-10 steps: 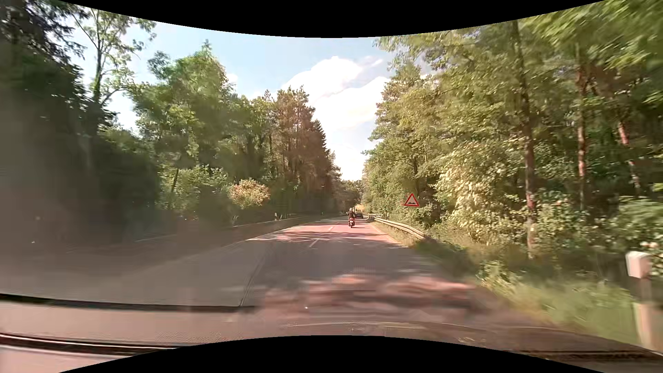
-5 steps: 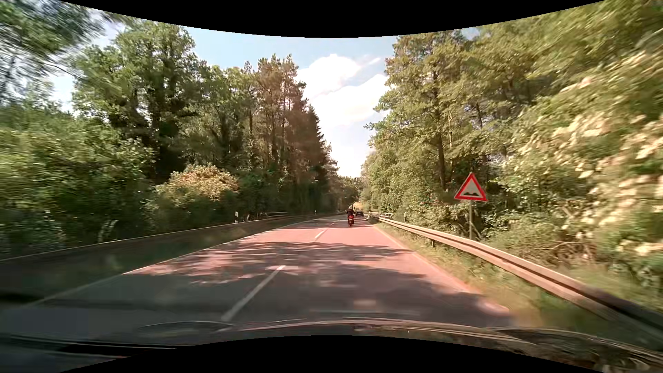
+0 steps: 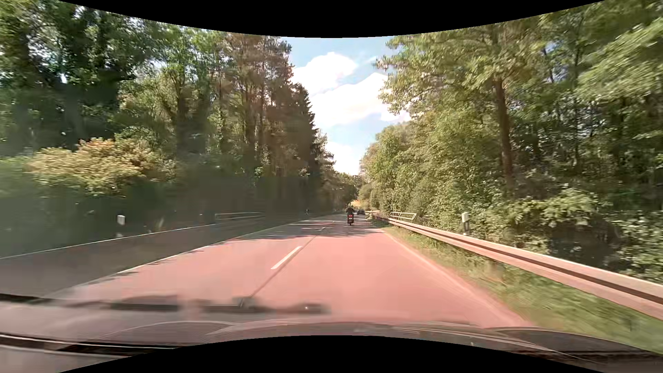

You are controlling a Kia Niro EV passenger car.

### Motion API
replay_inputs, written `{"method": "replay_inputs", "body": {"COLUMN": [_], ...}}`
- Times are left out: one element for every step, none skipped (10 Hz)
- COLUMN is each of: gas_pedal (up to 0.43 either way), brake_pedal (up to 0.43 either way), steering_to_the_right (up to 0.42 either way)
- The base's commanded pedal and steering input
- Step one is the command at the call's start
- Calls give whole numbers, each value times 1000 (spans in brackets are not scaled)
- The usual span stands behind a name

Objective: Follow the waypoints while adhering to traffic rules and regulations

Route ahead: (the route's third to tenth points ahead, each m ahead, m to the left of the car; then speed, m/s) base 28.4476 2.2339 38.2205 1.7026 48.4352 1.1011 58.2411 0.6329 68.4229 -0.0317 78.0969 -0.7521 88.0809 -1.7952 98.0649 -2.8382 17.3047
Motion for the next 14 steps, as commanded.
{"method": "replay_inputs", "body": {"gas_pedal": [157, 157, 157, 157, 157, 157, 157, 157, 157, 130, 130, 130, 130, 130], "brake_pedal": [12, 12, 12, 12, 12, 12, 12, 12, 12, 12, 6, 12, 12, 12], "steering_to_the_right": [3, 3, 3, 3, 3, 3, 4, 5, 6, 5, 1, -1, -1, 0]}}
